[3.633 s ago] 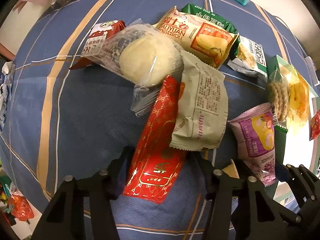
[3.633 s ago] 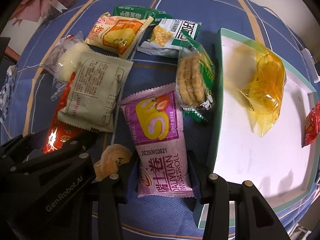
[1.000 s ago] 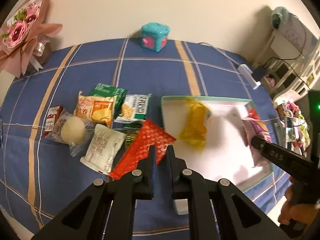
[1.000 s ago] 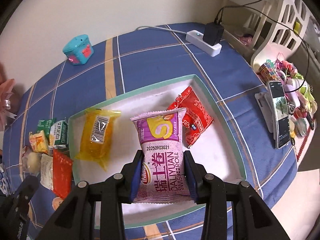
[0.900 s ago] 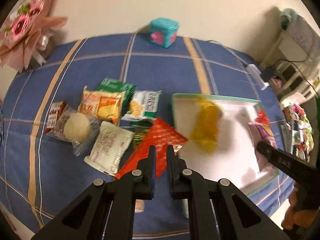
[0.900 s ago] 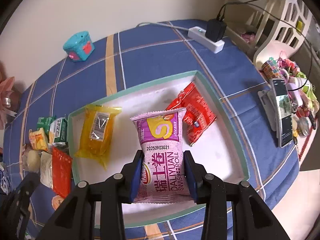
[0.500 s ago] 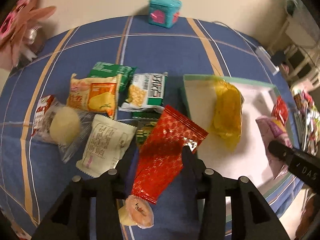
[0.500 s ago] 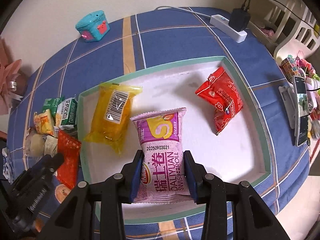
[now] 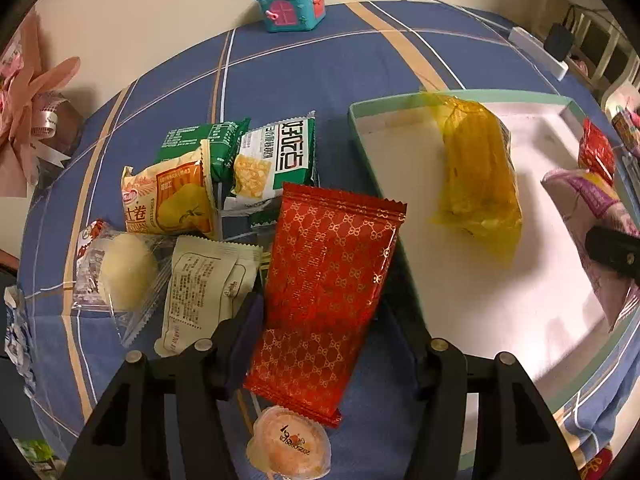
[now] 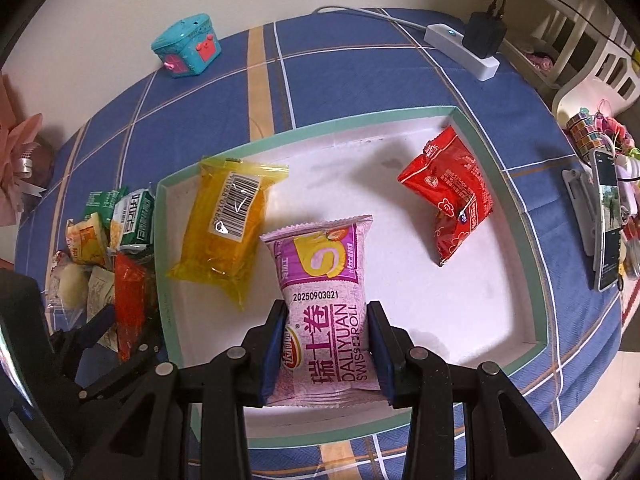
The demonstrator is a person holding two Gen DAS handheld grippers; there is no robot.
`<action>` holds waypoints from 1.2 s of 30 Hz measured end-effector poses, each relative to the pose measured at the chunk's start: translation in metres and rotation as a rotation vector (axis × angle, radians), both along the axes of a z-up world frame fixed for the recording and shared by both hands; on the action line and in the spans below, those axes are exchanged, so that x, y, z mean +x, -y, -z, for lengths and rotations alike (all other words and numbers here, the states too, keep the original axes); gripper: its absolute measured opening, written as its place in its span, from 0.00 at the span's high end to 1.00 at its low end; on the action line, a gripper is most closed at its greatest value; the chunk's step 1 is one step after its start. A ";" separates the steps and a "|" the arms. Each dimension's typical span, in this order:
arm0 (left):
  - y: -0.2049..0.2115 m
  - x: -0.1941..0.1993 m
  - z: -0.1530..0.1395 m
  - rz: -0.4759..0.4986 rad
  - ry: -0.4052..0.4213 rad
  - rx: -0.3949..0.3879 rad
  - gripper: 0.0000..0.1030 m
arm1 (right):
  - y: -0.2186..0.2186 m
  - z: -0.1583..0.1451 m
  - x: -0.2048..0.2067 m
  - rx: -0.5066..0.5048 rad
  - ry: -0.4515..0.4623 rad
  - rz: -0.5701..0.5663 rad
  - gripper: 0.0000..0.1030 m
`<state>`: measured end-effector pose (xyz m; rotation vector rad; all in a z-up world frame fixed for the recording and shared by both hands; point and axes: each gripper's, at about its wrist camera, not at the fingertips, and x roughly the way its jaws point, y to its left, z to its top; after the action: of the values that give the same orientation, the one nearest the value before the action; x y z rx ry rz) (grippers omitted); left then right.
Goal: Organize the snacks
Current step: 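Hold the pink packet above the tray with the right tool while the left holds the red packet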
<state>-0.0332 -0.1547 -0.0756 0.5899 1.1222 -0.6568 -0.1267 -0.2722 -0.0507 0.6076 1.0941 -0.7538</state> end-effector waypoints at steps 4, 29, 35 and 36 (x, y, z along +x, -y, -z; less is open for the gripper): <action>-0.008 0.008 -0.004 -0.024 -0.046 -0.041 0.38 | 0.000 0.001 0.001 0.003 -0.003 -0.003 0.60; -0.048 0.035 -0.010 -0.144 -0.217 -0.110 0.43 | 0.001 0.003 0.002 0.007 -0.005 -0.027 0.60; -0.057 0.035 -0.027 -0.154 -0.210 -0.144 0.44 | 0.001 0.003 0.002 0.006 -0.006 -0.026 0.60; -0.060 0.035 -0.030 -0.158 -0.208 -0.154 0.44 | 0.000 0.003 0.002 0.007 -0.005 -0.026 0.60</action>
<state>0.0014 -0.0945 -0.0457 0.3024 1.2848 -0.6711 -0.1249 -0.2726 -0.0535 0.5962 1.1077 -0.7300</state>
